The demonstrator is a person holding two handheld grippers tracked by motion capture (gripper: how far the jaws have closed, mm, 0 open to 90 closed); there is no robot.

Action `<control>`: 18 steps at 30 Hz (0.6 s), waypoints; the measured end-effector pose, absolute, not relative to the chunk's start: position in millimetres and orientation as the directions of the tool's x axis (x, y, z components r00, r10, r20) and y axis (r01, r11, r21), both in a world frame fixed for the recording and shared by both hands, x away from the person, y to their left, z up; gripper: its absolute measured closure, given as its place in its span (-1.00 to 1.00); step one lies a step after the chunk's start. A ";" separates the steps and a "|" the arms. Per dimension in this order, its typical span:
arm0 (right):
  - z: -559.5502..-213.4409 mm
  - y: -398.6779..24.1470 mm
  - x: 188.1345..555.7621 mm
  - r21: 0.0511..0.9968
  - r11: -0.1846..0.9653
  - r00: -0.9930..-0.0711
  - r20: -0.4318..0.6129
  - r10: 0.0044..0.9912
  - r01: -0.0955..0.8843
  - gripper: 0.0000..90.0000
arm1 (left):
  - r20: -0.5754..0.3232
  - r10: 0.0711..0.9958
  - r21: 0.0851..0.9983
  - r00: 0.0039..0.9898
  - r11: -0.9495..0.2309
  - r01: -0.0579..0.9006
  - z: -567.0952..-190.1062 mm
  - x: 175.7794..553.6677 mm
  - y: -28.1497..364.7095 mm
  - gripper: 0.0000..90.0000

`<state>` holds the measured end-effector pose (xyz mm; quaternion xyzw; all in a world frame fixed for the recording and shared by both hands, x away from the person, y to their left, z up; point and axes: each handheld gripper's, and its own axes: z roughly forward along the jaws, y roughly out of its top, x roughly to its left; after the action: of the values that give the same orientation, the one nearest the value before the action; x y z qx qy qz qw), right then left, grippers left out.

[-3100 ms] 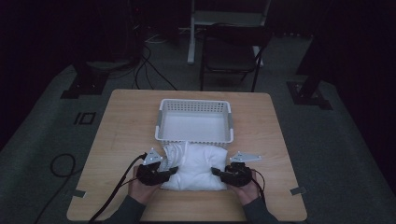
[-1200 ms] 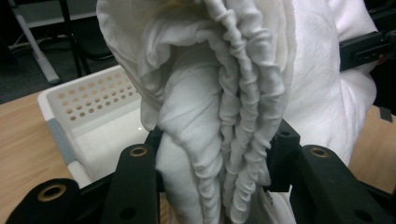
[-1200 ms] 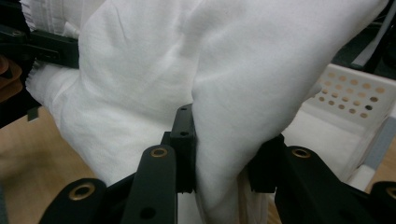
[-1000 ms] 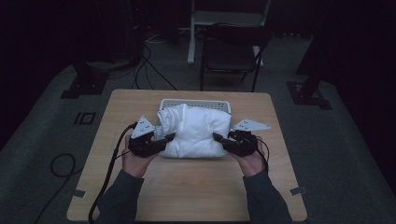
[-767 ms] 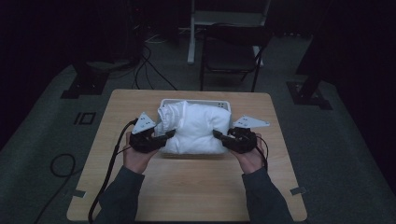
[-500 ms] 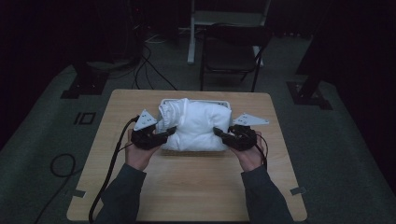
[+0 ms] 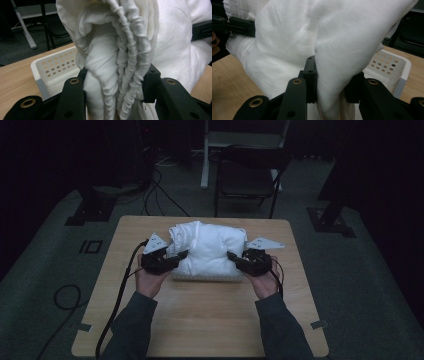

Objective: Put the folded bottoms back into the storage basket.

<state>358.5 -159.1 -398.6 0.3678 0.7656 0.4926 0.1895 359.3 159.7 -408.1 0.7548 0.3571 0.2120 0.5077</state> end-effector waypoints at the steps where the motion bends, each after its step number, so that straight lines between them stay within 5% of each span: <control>1: -398.9 -159.0 359.4 0.893 0.245 -0.656 0.071 0.751 0.377 0.53 | -0.043 0.756 0.918 0.654 -0.229 0.325 -408.4 360.6 159.4 0.28; 18: -406.6 -156.3 381.0 0.890 0.222 -0.621 0.083 0.780 0.398 0.54 | -0.053 0.781 0.905 0.623 -0.226 0.361 -414.0 386.3 153.5 0.29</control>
<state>381.0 -156.3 -406.6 0.3889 0.7567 0.4876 0.1959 386.3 153.5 -414.0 0.7536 0.3787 0.2127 0.4934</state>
